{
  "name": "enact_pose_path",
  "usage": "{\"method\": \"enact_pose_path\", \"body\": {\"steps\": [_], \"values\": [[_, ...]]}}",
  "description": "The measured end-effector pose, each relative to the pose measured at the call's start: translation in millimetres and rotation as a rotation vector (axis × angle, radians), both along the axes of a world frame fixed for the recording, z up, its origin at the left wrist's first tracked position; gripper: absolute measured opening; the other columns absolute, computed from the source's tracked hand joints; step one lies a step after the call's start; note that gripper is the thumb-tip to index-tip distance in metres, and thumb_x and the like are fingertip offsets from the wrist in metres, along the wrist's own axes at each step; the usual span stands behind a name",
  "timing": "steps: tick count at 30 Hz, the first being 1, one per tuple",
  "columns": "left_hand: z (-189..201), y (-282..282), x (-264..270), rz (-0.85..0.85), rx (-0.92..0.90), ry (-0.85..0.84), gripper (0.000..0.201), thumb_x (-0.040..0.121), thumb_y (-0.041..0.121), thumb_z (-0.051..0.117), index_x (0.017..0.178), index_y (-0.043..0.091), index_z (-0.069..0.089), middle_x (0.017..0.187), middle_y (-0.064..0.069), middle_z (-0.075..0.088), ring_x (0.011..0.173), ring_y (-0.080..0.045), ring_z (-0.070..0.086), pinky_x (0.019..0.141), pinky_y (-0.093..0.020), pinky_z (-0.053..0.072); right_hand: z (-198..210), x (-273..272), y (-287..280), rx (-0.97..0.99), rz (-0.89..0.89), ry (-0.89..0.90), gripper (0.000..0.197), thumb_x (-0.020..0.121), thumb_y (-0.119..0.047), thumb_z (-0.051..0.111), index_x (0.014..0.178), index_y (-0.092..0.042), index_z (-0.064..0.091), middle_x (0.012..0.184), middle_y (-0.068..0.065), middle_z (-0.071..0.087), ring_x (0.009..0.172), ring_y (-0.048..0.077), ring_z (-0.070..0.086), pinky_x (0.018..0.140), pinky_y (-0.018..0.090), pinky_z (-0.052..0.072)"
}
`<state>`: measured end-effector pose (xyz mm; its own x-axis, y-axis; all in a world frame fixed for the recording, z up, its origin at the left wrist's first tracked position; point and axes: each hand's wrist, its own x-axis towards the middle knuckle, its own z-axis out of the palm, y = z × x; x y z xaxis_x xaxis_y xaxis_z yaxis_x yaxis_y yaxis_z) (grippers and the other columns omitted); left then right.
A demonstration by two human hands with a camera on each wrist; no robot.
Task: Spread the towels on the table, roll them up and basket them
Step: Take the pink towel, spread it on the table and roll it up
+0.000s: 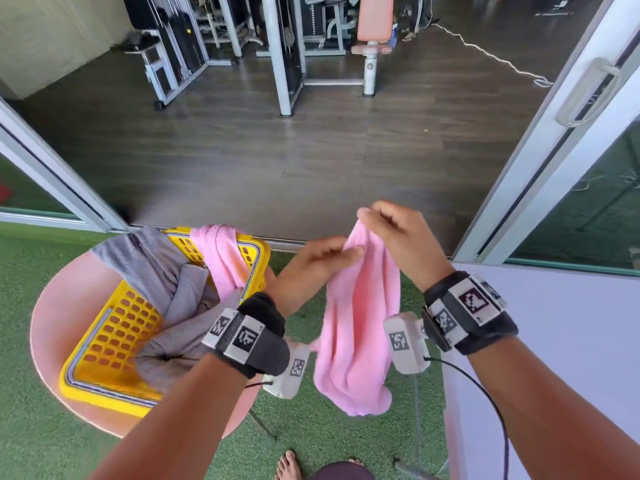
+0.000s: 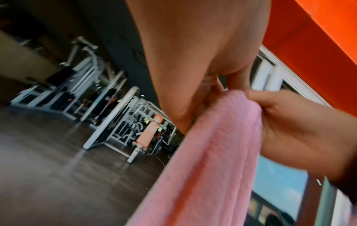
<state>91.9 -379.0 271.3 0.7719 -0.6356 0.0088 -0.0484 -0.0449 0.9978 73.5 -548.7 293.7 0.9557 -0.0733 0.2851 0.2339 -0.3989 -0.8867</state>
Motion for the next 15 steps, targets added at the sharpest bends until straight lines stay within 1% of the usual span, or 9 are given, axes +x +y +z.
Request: {"method": "enact_pose_path", "body": {"steps": [2, 3, 5, 6, 7, 10, 11, 13, 15], "values": [[8.1, 3.5, 6.8, 0.132, -0.136, 0.055, 0.016, 0.093, 0.013, 0.057, 0.084, 0.006, 0.069, 0.082, -0.002, 0.063, 0.078, -0.012, 0.054, 0.075, -0.027, 0.041, -6.6, -2.4, 1.6, -0.004, 0.042, 0.046, 0.035, 0.096, -0.021, 0.057, 0.064, -0.016, 0.047, 0.06, -0.009, 0.035, 0.058, 0.002, 0.032, 0.055, 0.022, 0.027], [12.5, 7.5, 13.2, 0.21, -0.195, 0.071, 0.018, 0.091, 0.014, 0.059, 0.075, 0.01, 0.066, 0.073, -0.002, 0.059, 0.071, -0.012, 0.052, 0.07, -0.029, 0.039, -14.9, -6.2, 2.8, -0.007, 0.077, 0.095, 0.034, 0.096, -0.022, 0.057, 0.064, -0.018, 0.047, 0.06, -0.009, 0.036, 0.059, 0.003, 0.033, 0.055, 0.023, 0.027], [17.7, 15.4, 25.9, 0.314, -0.233, 0.049, 0.033, 0.091, 0.018, 0.06, 0.064, 0.009, 0.042, 0.062, -0.004, 0.032, 0.06, -0.013, 0.032, 0.06, -0.033, 0.024, -33.2, -15.2, 5.7, -0.008, 0.157, 0.178, 0.039, 0.097, -0.023, 0.055, 0.062, -0.021, 0.04, 0.061, -0.011, 0.031, 0.059, 0.005, 0.029, 0.055, 0.026, 0.023], [18.5, 17.3, 27.8, 0.336, -0.225, 0.042, 0.039, 0.091, 0.021, 0.06, 0.065, 0.007, 0.034, 0.065, -0.009, 0.021, 0.062, -0.016, 0.022, 0.06, -0.035, 0.02, -38.8, -17.9, 6.0, -0.004, 0.172, 0.197, 0.04, 0.098, -0.023, 0.054, 0.061, -0.021, 0.037, 0.061, -0.012, 0.028, 0.059, 0.005, 0.027, 0.054, 0.026, 0.021], [19.4, 17.1, 26.8, 0.337, -0.216, 0.042, 0.041, 0.089, 0.026, 0.061, 0.067, 0.006, 0.033, 0.067, -0.011, 0.019, 0.064, -0.018, 0.021, 0.061, -0.034, 0.02, -39.1, -18.4, 5.8, 0.005, 0.165, 0.189, 0.041, 0.098, -0.022, 0.054, 0.061, -0.018, 0.037, 0.062, -0.011, 0.027, 0.059, 0.005, 0.026, 0.054, 0.024, 0.02], [13.1, 4.7, 12.0, 0.208, -0.07, -0.005, 0.019, 0.091, 0.027, 0.06, 0.079, 0.013, 0.054, 0.07, 0.008, 0.047, 0.071, -0.007, 0.041, 0.07, -0.024, 0.034, -14.9, -9.1, 4.4, 0.036, 0.056, 0.046, 0.04, 0.097, -0.021, 0.055, 0.064, -0.003, 0.041, 0.064, -0.004, 0.028, 0.06, 0.005, 0.027, 0.054, 0.023, 0.023], [10.9, -1.6, 4.7, 0.143, -0.019, -0.039, 0.019, 0.095, 0.024, 0.056, 0.083, 0.009, 0.055, 0.072, 0.009, 0.049, 0.073, -0.007, 0.043, 0.07, -0.025, 0.035, -3.3, -4.4, 4.0, 0.055, 0.026, 0.0, 0.039, 0.097, -0.021, 0.056, 0.066, 0.0, 0.045, 0.063, -0.002, 0.03, 0.06, 0.005, 0.029, 0.054, 0.022, 0.025], [12.8, -11.7, -1.6, 0.077, -0.041, -0.052, 0.025, 0.099, 0.021, 0.051, 0.088, -0.001, 0.056, 0.082, -0.003, 0.052, 0.082, -0.014, 0.046, 0.075, -0.033, 0.035, 12.6, 0.5, 6.3, 0.098, 0.009, -0.066, 0.032, 0.095, -0.018, 0.058, 0.07, 0.001, 0.054, 0.06, 0.002, 0.039, 0.06, 0.004, 0.035, 0.056, 0.02, 0.03], [24.5, -13.4, 2.2, 0.137, -0.185, -0.012, 0.021, 0.098, 0.016, 0.052, 0.091, 0.0, 0.063, 0.09, -0.011, 0.059, 0.09, -0.018, 0.05, 0.082, -0.036, 0.04, 9.6, -1.9, 7.7, 0.128, 0.014, -0.058, 0.025, 0.095, -0.016, 0.059, 0.071, -0.008, 0.06, 0.061, 0.003, 0.048, 0.062, 0.003, 0.04, 0.058, 0.019, 0.033]]}}
